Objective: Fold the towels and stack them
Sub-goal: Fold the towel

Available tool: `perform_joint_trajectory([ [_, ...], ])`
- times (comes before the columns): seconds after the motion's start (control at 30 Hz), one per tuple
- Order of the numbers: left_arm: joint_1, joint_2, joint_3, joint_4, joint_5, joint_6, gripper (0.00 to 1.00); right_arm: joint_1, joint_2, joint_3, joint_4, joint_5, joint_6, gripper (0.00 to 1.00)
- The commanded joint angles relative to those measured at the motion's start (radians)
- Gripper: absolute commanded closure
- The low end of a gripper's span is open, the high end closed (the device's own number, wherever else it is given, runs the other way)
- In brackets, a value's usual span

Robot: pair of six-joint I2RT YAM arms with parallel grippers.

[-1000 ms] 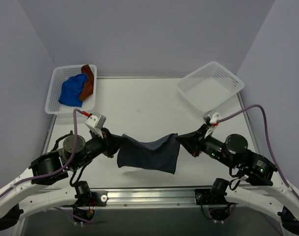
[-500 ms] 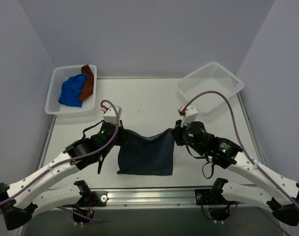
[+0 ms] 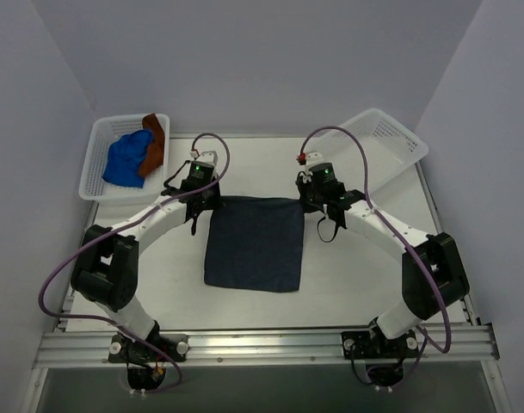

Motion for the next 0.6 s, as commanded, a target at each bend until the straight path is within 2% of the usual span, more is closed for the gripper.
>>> perform_joint_trajectory([
  [0.0,0.039,0.031,0.092,0.027,0.058,0.075,0.98,-0.024,0.03,0.076,0.051,-0.036,-0.102,1.0],
  [0.23,0.05,0.019,0.095,0.019,0.127,0.124,0.98,-0.033,0.007,0.051,0.073,-0.099,-0.119,1.0],
  [0.57,0.05,-0.093,-0.04,0.0,0.202,0.141,0.98,0.005,-0.114,-0.136,0.094,-0.112,-0.042,1.0],
])
